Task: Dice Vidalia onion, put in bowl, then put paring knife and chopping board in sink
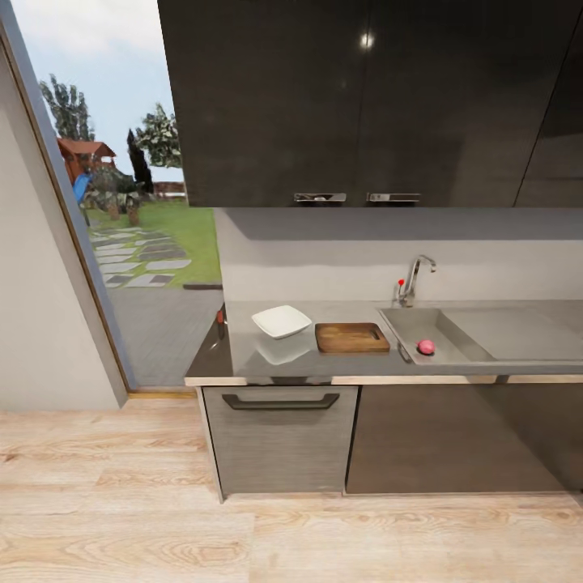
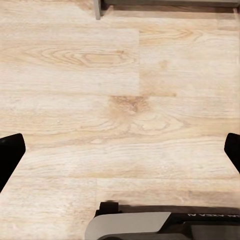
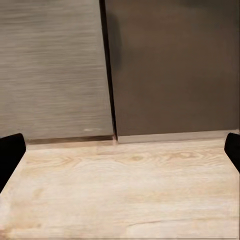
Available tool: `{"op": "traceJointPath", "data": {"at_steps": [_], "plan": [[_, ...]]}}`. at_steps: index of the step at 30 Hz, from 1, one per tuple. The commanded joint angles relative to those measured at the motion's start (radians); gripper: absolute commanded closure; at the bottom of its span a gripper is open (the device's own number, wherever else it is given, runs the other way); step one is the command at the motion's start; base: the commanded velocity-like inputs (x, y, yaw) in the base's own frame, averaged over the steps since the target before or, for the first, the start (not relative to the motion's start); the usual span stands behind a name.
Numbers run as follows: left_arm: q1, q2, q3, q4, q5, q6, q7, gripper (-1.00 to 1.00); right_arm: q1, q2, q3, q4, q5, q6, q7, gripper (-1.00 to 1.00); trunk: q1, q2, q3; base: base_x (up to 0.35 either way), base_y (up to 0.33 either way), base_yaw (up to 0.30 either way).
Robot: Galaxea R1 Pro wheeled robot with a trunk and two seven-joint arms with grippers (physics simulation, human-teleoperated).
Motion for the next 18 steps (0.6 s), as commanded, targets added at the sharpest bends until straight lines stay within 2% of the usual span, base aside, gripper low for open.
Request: {"op": "traceJointPath", "data": {"at_steps": [1, 6, 11, 14, 15, 16, 18], "plan": [[0.000, 0.000, 0.002, 0.000, 0.001, -0.002, 0.000, -1.00, 0.003, 0.001, -0.009, 0.000, 0.007, -0.003, 0.001, -1.00, 0.000, -0.001, -0.001, 0.000, 0.000, 0.000], [0.000, 0.000, 0.002, -0.001, 0.001, -0.002, 0.000, -1.00, 0.010, 0.000, -0.015, -0.010, 0.006, -0.003, -0.009, -1.00, 0.000, -0.001, -0.001, 0.000, 0.000, 0.000], [0.000, 0.000, 0.002, -0.001, 0.001, -0.002, 0.000, -1.00, 0.011, -0.008, -0.017, -0.075, 0.006, 0.219, -0.020, -1.00, 0.000, -0.001, -0.001, 0.000, 0.000, 0.000], [0.000, 0.000, 0.002, -0.001, 0.001, -0.002, 0.000, -1.00, 0.011, -0.007, -0.016, -0.217, 0.005, 0.398, -0.026, -1.00, 0.000, -0.001, -0.001, 0.000, 0.000, 0.000], [0.000, 0.000, 0.002, -0.001, 0.001, -0.002, 0.000, -1.00, 0.011, -0.006, -0.015, -0.242, 0.004, 0.424, -0.026, -1.00, 0.000, -0.001, -0.001, 0.000, 0.000, 0.000], [0.000, 0.000, 0.002, -0.001, 0.001, -0.002, 0.000, -1.00, 0.011, -0.002, -0.015, -0.313, 0.004, 0.495, -0.027, -1.00, 0.000, -0.001, -0.001, 0.000, 0.000, 0.000], [0.000, 0.000, 0.001, -0.001, 0.001, -0.002, 0.000, -1.00, 0.011, 0.006, -0.013, -0.403, 0.004, 0.570, -0.027, -1.00, 0.000, -0.001, -0.001, 0.000, 0.000, 0.000]]}}
